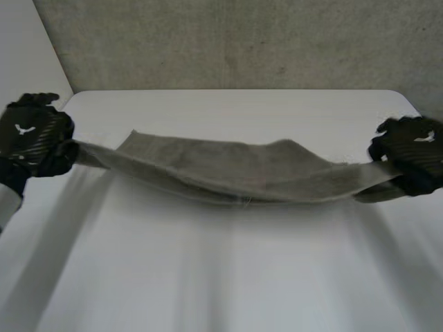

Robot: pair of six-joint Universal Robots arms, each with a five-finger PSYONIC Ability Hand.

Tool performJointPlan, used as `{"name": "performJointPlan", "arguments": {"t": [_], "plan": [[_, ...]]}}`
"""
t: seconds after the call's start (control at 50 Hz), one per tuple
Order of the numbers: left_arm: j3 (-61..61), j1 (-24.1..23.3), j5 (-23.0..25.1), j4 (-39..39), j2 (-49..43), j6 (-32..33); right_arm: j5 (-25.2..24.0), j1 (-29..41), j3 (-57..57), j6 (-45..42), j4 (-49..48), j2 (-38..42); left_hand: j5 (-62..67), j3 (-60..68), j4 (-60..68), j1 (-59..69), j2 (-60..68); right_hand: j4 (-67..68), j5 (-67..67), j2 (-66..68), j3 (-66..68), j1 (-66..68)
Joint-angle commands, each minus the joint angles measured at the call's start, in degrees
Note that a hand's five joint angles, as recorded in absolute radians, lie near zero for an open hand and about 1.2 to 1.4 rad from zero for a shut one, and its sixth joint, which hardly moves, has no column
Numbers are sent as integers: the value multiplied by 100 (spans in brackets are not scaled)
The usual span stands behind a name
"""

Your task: Fold the towel.

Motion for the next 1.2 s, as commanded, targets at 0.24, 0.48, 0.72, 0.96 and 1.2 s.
{"name": "performJointPlan", "arguments": {"t": [0.24, 0.48, 0.72, 0.96, 1.2], "plan": [[1024, -314, 3, -295, -1754, 28, 784, 586, -1503, -308, 102, 2213, 235, -331, -376, 343, 248, -435, 283, 418, -302, 344], [2406, -640, -324, -665, -3128, 37, 1226, 964, -2242, -511, 23, 3137, 235, -331, -376, 343, 248, -435, 283, 418, -302, 344], [3495, -851, -499, -919, -4111, 37, 1287, 1087, -2700, -327, -47, 3779, 235, -331, -376, 343, 248, -435, 283, 418, -302, 344], [4024, -956, -869, -928, -4640, 37, 1578, 1114, -2920, 173, -1021, 4113, 235, -331, -376, 343, 248, -435, 280, 415, -302, 342], [4463, -1044, -1044, -928, -4833, 37, 1543, 1123, -3122, 394, -1322, 4237, 235, -331, -376, 343, 248, -435, 283, 418, -302, 344]]}}
